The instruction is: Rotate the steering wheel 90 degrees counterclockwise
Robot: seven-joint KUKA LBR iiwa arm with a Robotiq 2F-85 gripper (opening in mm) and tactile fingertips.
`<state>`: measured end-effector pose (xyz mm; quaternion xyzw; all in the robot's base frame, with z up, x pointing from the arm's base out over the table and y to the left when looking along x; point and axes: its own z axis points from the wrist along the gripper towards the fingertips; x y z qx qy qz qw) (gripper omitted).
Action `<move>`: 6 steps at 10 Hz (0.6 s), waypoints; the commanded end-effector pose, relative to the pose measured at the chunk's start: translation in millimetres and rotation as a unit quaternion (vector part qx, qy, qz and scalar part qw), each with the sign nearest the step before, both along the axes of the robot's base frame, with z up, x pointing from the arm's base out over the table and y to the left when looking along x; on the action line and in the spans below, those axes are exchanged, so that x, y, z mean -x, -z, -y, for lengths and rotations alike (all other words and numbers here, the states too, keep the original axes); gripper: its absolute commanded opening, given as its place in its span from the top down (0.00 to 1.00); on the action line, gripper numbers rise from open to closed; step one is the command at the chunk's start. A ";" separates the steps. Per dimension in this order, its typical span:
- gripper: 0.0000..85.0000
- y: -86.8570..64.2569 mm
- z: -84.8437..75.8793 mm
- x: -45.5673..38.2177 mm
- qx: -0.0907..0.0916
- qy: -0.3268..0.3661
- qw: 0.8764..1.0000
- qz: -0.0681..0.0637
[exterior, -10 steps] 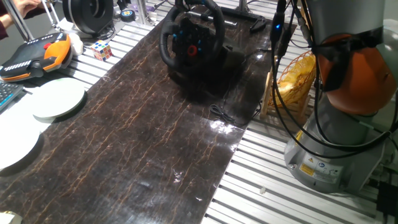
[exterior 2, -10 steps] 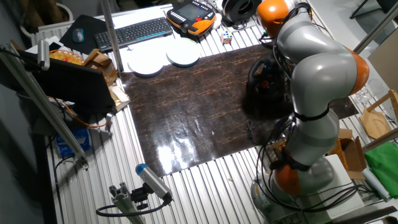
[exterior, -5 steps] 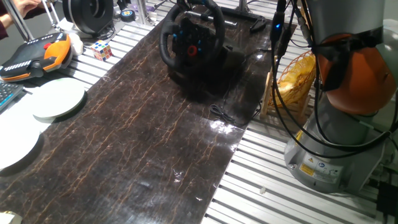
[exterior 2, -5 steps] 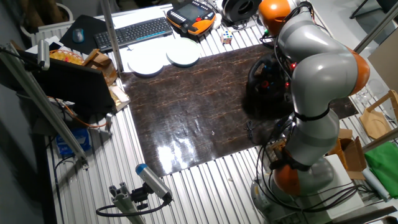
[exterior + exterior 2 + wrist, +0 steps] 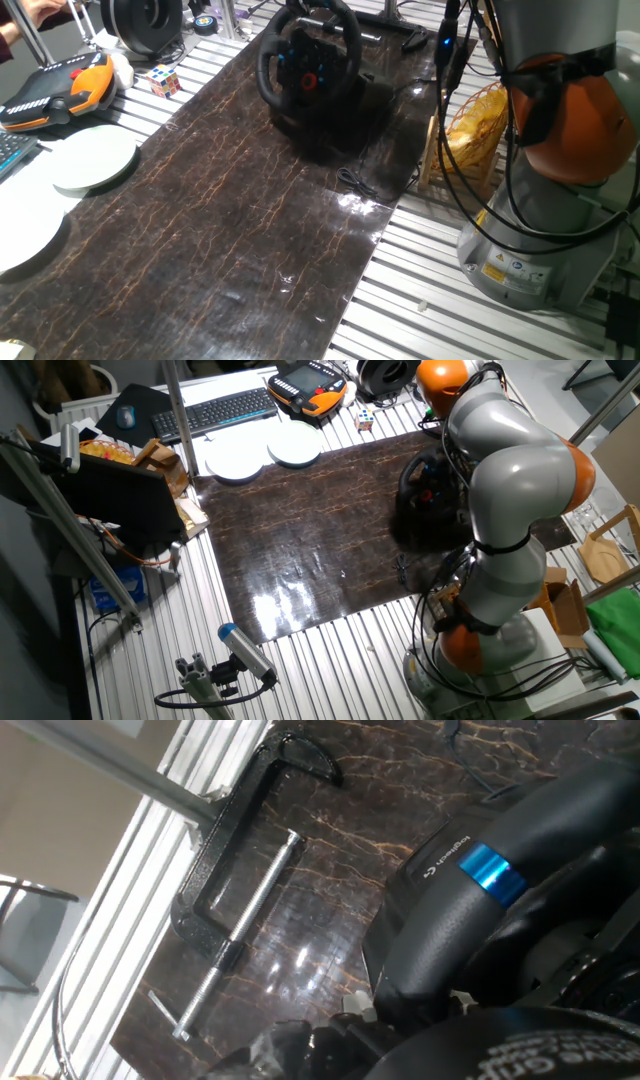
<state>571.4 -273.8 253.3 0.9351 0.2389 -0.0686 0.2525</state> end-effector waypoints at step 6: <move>0.99 3.5 -2.4 -3.0 -0.025 -0.042 0.999 0.000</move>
